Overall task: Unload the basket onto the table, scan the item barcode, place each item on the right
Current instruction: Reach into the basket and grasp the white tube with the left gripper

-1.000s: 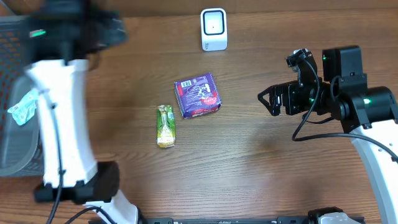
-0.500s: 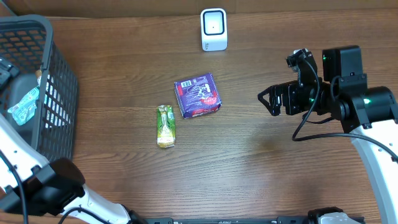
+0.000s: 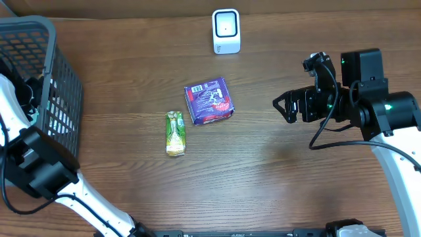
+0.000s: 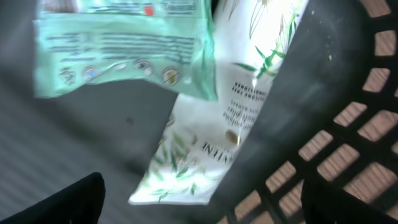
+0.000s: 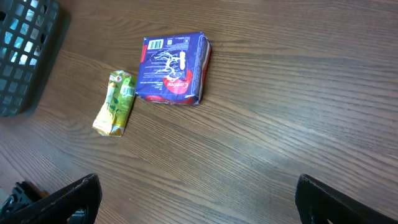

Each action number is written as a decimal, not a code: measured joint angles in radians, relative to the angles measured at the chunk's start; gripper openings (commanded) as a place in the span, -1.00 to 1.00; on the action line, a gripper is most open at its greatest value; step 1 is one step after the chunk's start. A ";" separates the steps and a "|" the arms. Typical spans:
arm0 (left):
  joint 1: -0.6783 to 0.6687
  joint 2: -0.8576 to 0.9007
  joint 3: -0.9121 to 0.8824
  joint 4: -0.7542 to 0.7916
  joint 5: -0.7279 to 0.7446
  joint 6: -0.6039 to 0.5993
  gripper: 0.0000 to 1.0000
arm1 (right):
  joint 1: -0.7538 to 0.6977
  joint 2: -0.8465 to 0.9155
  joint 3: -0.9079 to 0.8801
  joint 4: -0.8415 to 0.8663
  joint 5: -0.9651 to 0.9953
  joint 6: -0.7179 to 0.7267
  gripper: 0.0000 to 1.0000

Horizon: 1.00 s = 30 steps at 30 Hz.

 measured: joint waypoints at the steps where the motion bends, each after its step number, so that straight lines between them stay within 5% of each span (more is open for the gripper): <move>1: 0.000 0.023 0.000 0.008 0.009 0.010 0.66 | 0.000 0.000 0.000 -0.001 0.000 0.000 1.00; 5: 0.000 0.092 0.000 0.009 0.018 0.024 0.54 | 0.000 0.005 0.000 0.000 0.000 0.000 1.00; 9: 0.000 0.149 -0.001 0.006 0.019 0.030 -0.13 | 0.000 0.010 0.000 0.000 0.000 0.000 1.00; 12: 0.001 0.161 0.002 0.000 0.024 0.043 -0.92 | 0.000 0.010 0.000 0.004 0.000 0.000 1.00; 24: 0.003 0.171 0.086 -0.132 0.023 0.042 -0.92 | 0.000 0.010 0.000 0.023 0.000 0.000 1.00; 30: 0.009 0.168 0.412 -0.308 0.019 0.030 -0.92 | 0.000 0.010 0.000 0.023 0.000 0.000 1.00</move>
